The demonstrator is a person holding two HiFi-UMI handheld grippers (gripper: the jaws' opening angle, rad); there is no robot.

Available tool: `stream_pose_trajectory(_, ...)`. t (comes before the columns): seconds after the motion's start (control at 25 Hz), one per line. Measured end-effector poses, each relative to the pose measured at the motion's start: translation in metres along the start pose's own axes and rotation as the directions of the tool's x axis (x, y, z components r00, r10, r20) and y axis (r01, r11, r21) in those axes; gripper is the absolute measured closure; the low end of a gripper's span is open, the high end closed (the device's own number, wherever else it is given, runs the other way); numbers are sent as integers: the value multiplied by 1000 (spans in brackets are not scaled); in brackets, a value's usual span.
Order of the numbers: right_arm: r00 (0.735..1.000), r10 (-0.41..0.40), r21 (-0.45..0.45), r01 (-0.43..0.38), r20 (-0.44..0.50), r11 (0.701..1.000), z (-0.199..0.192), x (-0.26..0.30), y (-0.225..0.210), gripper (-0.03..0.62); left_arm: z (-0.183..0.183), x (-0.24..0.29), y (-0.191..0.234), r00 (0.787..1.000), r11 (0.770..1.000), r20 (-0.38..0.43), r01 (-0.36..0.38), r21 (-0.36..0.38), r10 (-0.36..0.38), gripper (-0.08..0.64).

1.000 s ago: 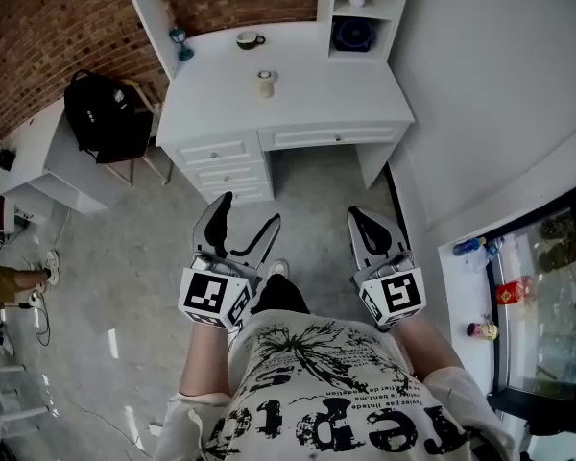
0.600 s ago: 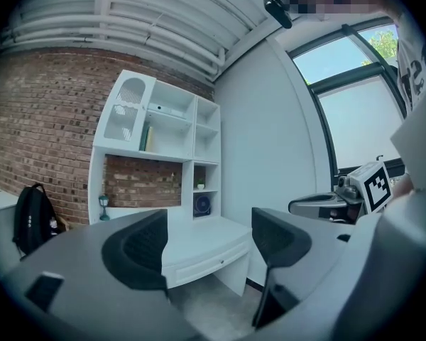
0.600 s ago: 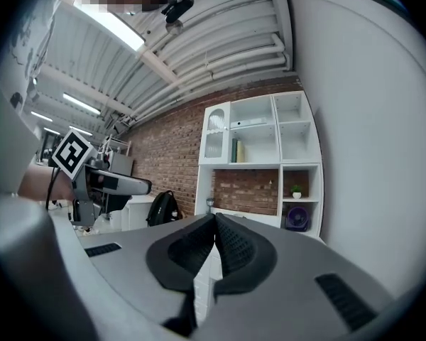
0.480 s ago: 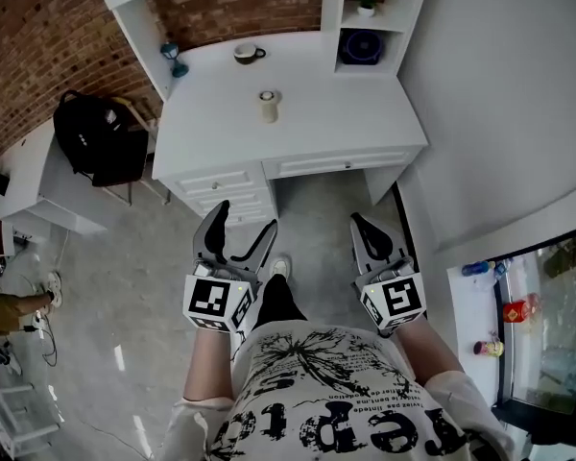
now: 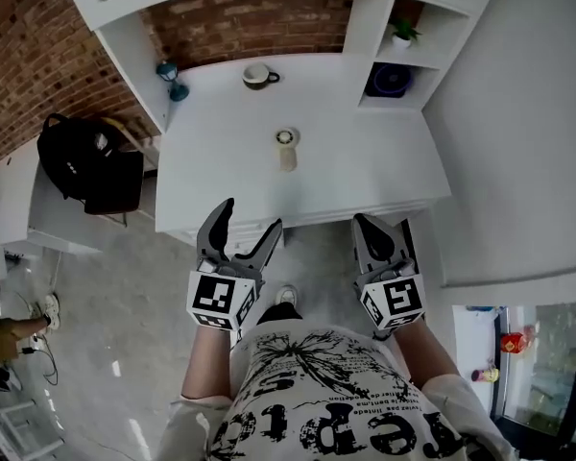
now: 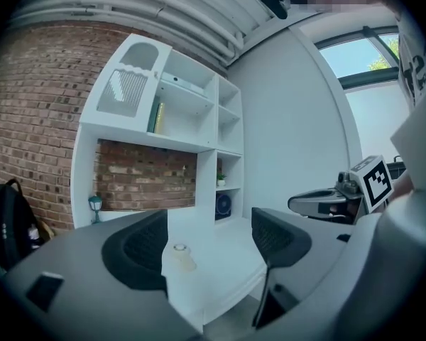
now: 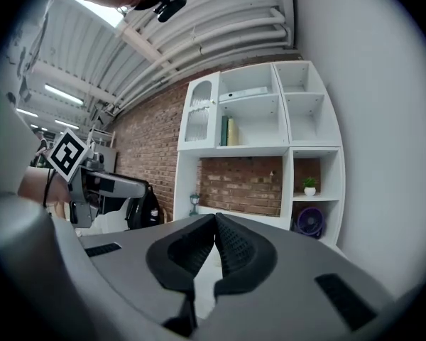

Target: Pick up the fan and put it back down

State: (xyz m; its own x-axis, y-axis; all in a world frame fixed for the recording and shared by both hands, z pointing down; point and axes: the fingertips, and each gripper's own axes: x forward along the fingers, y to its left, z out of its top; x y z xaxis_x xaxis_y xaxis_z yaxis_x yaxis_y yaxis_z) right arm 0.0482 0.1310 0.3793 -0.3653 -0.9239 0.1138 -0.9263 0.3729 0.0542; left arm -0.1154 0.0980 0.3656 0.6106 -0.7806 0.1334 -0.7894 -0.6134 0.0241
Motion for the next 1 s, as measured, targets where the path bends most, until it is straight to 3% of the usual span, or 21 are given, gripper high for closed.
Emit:
stream_pose_trajectory(0.28, 997, -60, 43, 62, -41, 997, -1, 104, -26, 577, -11, 70, 73, 997, 999, -58, 45, -17, -46, 204)
stream_pose_trajectory(0.52, 993, -69, 55, 75, -91, 996, -11, 152, -45, 577, -29, 119, 101, 991, 997, -119, 55, -45, -60, 204)
stream_pose_trajectory(0.72, 993, -51, 52, 57, -110, 997, -19, 185, -70, 577, -46, 160, 111, 984, 998, -171, 31, -60, -41, 204)
stream_pose_trajectory(1.0, 989, 34, 38, -28, -146, 999, -33, 240, -119, 577, -70, 228, 115, 962, 996, -272, -32, -81, 9, 204)
